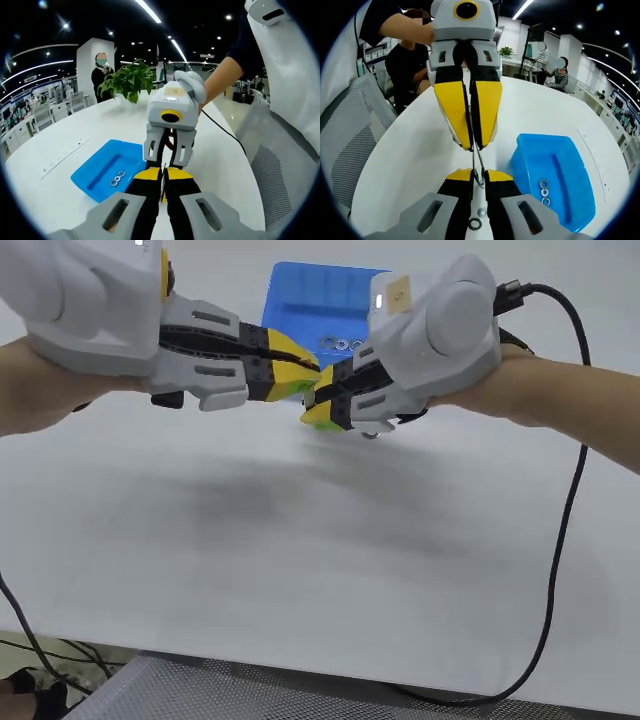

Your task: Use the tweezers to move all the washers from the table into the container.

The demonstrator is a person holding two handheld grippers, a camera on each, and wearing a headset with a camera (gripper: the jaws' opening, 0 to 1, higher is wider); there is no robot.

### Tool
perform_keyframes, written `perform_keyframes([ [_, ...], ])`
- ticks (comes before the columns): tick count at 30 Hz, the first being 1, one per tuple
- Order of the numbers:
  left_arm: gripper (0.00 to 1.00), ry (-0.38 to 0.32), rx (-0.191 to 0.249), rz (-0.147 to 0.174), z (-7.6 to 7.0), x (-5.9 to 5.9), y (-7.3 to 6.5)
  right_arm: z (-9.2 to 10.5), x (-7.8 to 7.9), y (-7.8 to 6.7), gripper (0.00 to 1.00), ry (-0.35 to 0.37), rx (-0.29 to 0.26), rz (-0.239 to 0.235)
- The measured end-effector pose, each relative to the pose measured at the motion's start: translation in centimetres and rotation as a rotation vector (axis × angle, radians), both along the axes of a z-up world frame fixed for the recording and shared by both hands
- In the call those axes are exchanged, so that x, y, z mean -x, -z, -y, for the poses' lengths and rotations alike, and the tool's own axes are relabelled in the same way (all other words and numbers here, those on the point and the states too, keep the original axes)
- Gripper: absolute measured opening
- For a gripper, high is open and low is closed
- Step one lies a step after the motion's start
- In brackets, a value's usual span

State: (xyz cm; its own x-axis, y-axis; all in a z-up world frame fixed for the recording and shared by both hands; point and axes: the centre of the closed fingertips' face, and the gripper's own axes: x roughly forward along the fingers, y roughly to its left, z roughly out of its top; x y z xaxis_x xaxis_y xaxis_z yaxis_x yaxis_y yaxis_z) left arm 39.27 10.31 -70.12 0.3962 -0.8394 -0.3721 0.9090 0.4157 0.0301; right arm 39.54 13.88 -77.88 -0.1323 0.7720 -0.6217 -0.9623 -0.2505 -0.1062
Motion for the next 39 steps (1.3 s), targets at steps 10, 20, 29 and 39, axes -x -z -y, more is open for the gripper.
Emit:
perform_keyframes([
  [10, 0.13, -0.055, -0.025, -0.016, -0.3, 0.1, 0.1, -0.2, -0.3, 0.1, 0.09, 0.030, -0.017, -0.006],
  [20, 0.26, -0.106, -0.011, 0.000, -1.0, 0.0, -1.0, 0.2, -0.2, -0.9, 0.09, 0.058, -0.029, -0.008],
  [29, 0.40, -0.133, -0.021, 0.005, -1.3, 1.0, -1.5, 1.1, 0.2, -3.3, 0.09, 0.079, -0.050, 0.005],
  [39, 0.60, -0.186, 0.060, -0.007, -1.0, 2.3, -2.9, 2.4, 0.9, -6.9, 0.09, 0.123, -0.100, 0.002],
])
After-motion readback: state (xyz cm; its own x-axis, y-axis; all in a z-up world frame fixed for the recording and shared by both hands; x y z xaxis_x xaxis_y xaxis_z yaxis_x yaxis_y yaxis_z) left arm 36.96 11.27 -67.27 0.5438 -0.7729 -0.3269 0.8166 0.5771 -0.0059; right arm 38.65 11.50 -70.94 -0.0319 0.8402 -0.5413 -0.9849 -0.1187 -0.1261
